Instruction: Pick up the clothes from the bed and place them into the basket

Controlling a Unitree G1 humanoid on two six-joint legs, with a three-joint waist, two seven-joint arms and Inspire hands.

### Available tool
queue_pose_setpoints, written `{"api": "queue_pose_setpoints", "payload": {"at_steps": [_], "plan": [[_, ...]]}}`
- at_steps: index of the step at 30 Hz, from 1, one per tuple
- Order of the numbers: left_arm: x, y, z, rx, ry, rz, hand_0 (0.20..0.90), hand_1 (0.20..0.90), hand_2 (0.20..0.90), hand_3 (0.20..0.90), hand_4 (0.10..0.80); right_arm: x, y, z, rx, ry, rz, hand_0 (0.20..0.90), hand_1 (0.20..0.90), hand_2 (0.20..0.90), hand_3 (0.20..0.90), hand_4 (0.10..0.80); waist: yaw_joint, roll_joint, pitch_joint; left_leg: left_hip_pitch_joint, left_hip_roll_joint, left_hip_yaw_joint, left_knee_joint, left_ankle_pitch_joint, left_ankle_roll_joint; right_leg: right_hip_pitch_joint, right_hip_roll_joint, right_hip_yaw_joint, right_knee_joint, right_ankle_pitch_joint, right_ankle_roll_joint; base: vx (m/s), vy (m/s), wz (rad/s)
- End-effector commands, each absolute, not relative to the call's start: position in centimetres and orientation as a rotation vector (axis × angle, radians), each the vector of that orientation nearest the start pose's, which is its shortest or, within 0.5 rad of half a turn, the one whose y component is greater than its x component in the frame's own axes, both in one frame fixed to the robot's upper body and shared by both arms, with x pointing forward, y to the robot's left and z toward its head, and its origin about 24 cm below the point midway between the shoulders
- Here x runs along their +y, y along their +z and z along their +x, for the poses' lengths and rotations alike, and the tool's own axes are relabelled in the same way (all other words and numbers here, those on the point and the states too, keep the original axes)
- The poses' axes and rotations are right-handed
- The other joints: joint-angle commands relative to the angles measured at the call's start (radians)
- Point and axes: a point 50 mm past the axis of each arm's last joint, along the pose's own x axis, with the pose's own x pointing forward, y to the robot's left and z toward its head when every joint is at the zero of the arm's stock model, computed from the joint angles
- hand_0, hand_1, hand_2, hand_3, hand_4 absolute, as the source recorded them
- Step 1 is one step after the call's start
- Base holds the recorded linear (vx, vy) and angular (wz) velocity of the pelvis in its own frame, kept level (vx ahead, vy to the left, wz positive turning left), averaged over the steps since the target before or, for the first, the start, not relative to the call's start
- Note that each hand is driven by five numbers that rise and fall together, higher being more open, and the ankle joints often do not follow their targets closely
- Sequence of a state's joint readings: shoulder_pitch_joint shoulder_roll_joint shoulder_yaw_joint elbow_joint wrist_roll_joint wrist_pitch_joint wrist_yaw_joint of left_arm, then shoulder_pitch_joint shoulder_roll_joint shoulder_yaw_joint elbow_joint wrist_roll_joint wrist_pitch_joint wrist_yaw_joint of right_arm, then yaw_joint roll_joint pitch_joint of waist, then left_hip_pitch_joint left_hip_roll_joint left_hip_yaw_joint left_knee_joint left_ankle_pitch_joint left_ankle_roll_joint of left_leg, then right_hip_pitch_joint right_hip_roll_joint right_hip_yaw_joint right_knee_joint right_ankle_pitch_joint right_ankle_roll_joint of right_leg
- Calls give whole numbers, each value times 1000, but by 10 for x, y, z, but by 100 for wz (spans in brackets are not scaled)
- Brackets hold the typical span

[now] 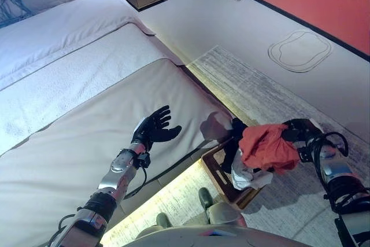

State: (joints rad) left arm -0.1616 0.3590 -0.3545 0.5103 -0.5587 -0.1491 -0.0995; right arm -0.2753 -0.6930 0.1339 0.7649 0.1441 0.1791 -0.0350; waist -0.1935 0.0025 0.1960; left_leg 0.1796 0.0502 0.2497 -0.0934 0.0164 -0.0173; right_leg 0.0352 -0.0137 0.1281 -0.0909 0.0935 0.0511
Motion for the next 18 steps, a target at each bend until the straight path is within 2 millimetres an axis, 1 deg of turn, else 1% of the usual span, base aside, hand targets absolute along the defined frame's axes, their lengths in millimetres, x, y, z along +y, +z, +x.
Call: {"api": "queue_pose_setpoints", "payload": {"at_steps": [1,3,11,18], "plan": [[174,-14,272,205,-259,-71,900,900,900,900,800,-347,27,282,504,-308,-616,502,502,502,436,336,29,-22,-82,-27,37,-24,57,-129,6,-39,-51,-43,90,-64,57,-2,-20,5],[173,-14,272,206,-263,-70,900,900,900,900,800,-344,23,281,506,-310,-623,900,900,900,900,800,32,-22,-80,-28,37,-27,57,-128,6,-39,-52,-45,89,-63,57,0,-14,4],[175,-15,270,209,-271,-63,900,900,900,900,800,-335,9,276,525,-310,-621,900,900,900,900,800,43,-19,-73,-29,36,-46,46,-121,5,-42,-55,-46,88,-60,61,-2,-1,2],[177,-16,268,208,-275,-60,900,900,900,900,800,-335,0,268,551,-308,-633,900,900,900,900,800,49,-22,-72,-32,37,-54,45,-119,5,-41,-56,-46,87,-60,63,2,-2,7]]}}
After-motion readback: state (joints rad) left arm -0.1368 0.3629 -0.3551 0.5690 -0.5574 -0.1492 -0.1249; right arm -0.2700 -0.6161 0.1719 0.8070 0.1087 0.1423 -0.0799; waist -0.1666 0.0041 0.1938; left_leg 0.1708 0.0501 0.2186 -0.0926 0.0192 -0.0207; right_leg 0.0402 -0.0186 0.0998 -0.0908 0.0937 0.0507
